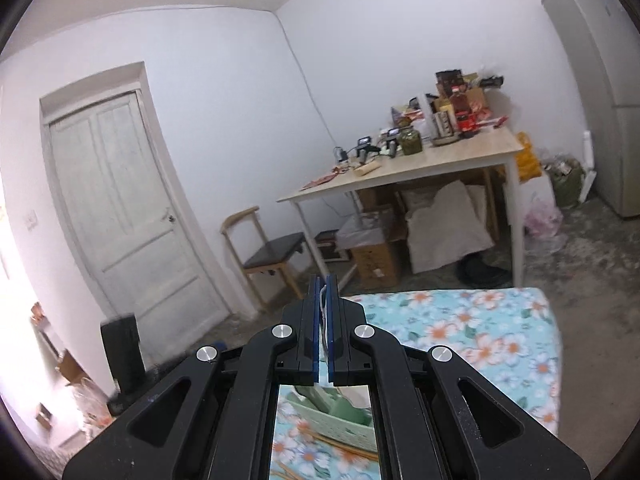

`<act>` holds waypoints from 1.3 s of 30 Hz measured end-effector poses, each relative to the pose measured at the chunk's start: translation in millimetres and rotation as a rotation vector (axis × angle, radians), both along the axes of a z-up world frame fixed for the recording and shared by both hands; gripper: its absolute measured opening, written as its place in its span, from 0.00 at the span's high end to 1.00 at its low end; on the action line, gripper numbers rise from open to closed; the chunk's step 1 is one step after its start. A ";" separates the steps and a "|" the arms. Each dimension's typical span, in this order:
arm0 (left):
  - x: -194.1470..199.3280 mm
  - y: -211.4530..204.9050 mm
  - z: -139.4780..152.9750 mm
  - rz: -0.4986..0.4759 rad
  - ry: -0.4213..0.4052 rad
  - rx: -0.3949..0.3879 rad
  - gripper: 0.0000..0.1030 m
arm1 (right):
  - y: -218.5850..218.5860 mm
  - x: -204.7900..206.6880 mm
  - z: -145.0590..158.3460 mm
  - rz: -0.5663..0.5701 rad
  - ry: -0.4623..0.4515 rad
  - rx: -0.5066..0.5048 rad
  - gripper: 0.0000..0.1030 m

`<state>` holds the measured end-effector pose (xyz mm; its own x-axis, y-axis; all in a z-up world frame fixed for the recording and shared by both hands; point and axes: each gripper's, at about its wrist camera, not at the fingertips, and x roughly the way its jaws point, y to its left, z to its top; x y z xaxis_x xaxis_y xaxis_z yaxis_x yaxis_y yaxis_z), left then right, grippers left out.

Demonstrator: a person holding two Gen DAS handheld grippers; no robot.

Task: Organize utensils
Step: 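Lower the white spoon into the green basket and open the right tool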

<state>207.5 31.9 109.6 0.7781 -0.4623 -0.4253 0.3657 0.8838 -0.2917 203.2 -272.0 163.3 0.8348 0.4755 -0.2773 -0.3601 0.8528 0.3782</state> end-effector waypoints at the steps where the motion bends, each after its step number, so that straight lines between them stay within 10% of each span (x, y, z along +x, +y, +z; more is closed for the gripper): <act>1: -5.6 4.5 -6.3 0.010 0.012 0.001 0.46 | 0.4 4.5 -2.0 0.002 0.008 0.003 0.99; 18: -46.2 53.6 -75.0 0.128 0.182 -0.024 0.41 | 7.7 63.7 -94.6 -0.003 0.217 -0.067 0.93; 39: -56.5 12.7 -89.0 0.014 0.181 0.058 0.31 | -22.5 -38.7 -92.2 -0.056 0.237 -0.048 0.48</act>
